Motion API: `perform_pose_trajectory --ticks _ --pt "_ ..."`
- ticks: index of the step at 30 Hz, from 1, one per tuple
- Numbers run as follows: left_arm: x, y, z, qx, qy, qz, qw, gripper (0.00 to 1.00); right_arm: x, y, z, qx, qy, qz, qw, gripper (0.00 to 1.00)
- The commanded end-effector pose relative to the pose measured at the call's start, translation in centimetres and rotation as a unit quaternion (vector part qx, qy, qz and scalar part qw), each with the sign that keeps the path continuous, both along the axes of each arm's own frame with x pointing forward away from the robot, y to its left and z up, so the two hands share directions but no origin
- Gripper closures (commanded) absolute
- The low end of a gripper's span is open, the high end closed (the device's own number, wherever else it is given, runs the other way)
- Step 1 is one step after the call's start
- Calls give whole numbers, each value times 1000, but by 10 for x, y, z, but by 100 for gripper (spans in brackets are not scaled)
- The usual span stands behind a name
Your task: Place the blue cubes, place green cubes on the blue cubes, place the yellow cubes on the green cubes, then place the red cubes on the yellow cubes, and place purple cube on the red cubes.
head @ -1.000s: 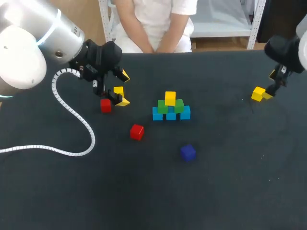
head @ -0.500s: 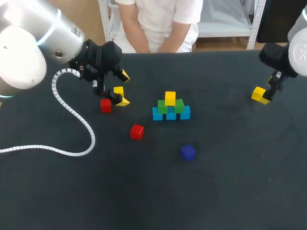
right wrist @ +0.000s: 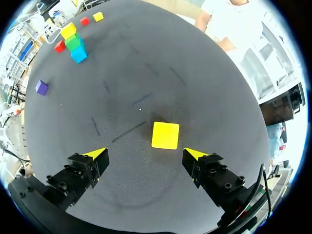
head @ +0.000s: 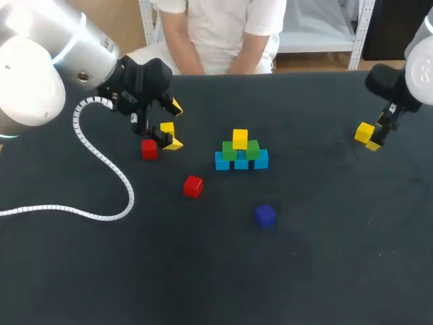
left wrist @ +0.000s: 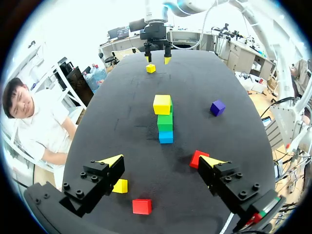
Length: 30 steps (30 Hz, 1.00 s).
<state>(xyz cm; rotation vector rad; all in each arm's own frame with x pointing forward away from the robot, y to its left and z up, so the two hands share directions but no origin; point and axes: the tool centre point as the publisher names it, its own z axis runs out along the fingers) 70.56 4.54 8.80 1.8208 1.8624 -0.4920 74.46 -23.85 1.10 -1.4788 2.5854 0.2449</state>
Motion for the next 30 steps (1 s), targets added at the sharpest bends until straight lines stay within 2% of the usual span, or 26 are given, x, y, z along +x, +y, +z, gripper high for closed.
perform_pose_trajectory --ticks 1,5,7,8,9,12,14,17,21,24,26,27,28,30 --pt "0 1 0 -1 0 -1 1000 0 4 3 0 0 -1 5 1000 0" --pt "0 1 0 -1 0 -1 1000 0 5 4 -3 1 1 11 1000 0" --pt "0 1 0 -1 0 -1 1000 0 5 4 -3 2 1 12 1000 6" --pt "0 1 0 -1 0 -1 1000 0 5 4 -3 3 2 12 1000 6" --pt "0 1 0 -1 0 -1 1000 0 6 3 -5 5 3 12 1000 0" --pt "0 1 0 -1 0 -1 1000 0 7 3 -7 10 6 12 1000 1" --pt "0 1 0 -1 0 -1 1000 0 7 2 -8 12 6 12 1000 10" --pt "0 1 0 -1 0 -1 1000 0 8 2 -9 14 7 15 1000 47" --pt "0 1 0 -1 0 -1 1000 0 8 2 -8 14 7 20 1000 58" --pt "0 1 0 -1 0 -1 1000 0 6 3 -7 13 7 24 1000 62" --pt "0 1 0 -1 0 -1 1000 0 7 4 -8 12 7 26 1000 59" --pt "0 1 0 -1 0 -1 1000 0 7 4 -8 12 8 26 1000 51" --pt "0 1 0 -1 0 -1 1000 0 7 4 -8 12 9 24 1000 0" --pt "0 1 0 -1 0 -1 1000 0 7 4 -7 7 7 26 1000 0"
